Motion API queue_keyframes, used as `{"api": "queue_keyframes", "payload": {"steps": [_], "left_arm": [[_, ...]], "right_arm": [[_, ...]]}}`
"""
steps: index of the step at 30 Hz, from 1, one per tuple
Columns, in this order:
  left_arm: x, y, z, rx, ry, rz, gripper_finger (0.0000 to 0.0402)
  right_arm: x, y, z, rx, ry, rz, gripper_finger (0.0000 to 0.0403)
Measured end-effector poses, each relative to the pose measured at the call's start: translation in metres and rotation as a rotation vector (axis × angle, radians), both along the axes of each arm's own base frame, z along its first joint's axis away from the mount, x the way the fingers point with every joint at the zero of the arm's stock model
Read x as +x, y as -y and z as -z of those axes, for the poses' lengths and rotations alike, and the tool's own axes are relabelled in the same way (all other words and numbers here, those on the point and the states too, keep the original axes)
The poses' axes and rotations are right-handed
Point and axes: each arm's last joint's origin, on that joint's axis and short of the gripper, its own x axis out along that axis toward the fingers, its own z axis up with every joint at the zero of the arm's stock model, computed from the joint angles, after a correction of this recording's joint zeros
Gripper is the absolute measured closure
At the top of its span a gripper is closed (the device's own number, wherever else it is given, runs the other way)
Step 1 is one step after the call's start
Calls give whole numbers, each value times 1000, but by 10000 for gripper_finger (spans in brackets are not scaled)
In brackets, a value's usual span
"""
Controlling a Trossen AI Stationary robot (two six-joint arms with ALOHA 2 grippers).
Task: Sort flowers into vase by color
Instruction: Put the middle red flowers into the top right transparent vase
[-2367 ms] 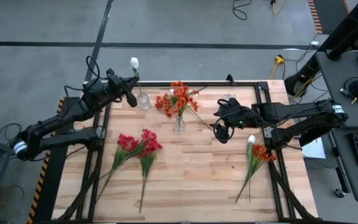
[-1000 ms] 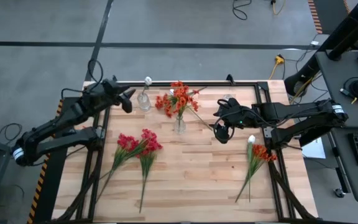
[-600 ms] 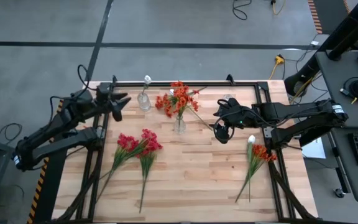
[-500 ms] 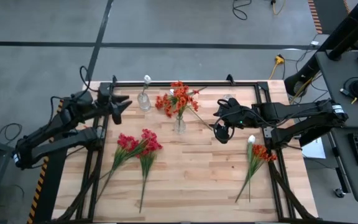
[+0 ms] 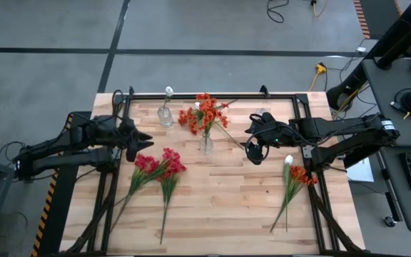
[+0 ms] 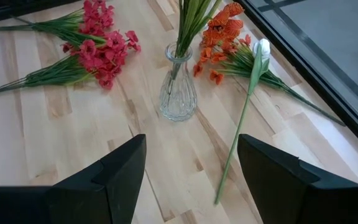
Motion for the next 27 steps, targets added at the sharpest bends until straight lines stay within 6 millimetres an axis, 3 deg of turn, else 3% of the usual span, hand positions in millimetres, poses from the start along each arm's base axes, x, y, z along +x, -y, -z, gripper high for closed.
{"api": "queue_keyframes", "payload": {"steps": [9, 15, 22, 27], "left_arm": [[-3, 2, 9, -172, -81, -70, 255], [18, 4, 2, -216, 1, -36, 255], [35, 32, 6, -310, -129, 150, 255], [37, 58, 10, -366, -207, 174, 255]], "right_arm": [[0, 0, 0, 0, 0, 0, 158], [0, 0, 0, 1, -1, 0, 158], [0, 0, 0, 21, 3, 4, 158], [0, -1, -1, 40, 2, -15, 158]]}}
